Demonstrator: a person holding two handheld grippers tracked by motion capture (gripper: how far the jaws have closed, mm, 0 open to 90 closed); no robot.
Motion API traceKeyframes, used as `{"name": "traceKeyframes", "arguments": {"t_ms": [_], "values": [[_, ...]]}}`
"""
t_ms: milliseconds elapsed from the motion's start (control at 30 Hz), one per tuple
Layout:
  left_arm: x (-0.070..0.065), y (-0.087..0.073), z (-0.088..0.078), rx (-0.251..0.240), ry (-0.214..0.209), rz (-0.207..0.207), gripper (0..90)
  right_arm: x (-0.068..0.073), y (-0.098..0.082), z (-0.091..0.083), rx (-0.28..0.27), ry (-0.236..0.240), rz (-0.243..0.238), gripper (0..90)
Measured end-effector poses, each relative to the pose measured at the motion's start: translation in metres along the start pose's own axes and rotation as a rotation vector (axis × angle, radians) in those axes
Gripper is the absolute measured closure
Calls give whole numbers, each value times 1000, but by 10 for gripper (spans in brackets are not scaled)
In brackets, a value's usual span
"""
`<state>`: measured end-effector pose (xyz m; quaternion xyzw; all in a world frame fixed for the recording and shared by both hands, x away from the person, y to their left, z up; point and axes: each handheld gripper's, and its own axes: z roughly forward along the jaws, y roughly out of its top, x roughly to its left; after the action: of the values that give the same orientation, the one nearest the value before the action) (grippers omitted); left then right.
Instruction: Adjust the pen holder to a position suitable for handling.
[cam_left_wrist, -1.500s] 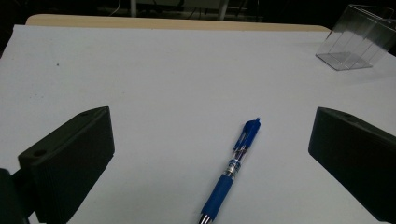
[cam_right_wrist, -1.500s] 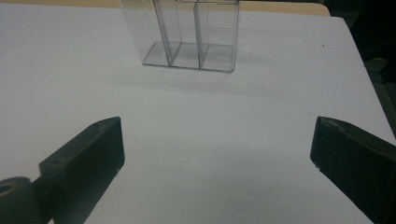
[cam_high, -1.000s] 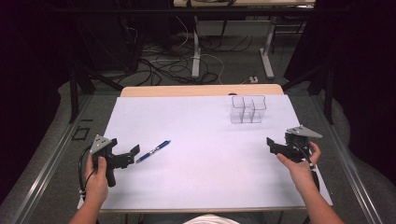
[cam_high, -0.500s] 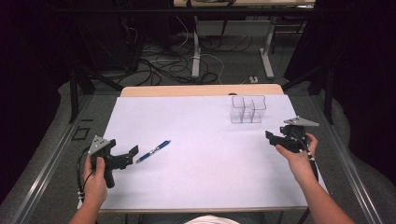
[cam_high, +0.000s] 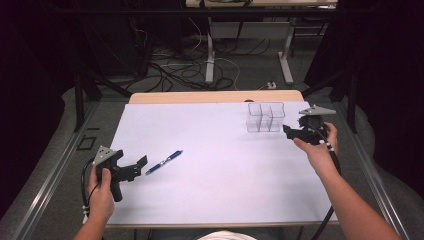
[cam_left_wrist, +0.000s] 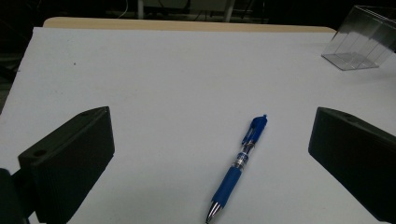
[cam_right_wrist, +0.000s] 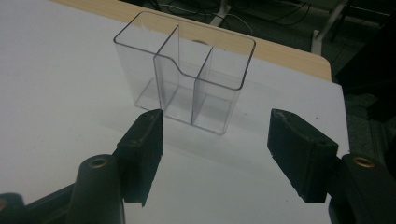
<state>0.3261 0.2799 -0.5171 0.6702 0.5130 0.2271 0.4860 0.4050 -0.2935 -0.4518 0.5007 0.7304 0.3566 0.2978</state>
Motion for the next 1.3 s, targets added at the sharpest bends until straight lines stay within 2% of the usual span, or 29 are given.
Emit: {"name": "traceKeyframes", "arguments": {"t_ms": [133,233,400,533,600,733,967,1067,1300], "values": [[0,0,0,7,-2,-5,2,-4,16,7,14,-7,-2,361],[1,-1,0,8,-3,-5,2,-6,26,13,10,5,3,374],[1,-1,1,8,-5,-3,2,-8,41,25,28,-14,-5,388],[1,-1,1,10,-6,-4,2,-9,48,35,41,-30,8,394],[2,-1,1,12,-6,-3,2,-11,50,39,27,-37,7,400],[2,-1,1,18,-9,-3,2,-15,53,48,46,-51,20,404],[2,-2,1,19,-7,-12,2,-20,52,61,72,-77,73,391],[2,-2,2,20,-6,-14,2,-23,51,65,83,-79,109,392],[3,-3,2,21,-6,-15,2,-30,49,74,87,-83,162,456]]}}
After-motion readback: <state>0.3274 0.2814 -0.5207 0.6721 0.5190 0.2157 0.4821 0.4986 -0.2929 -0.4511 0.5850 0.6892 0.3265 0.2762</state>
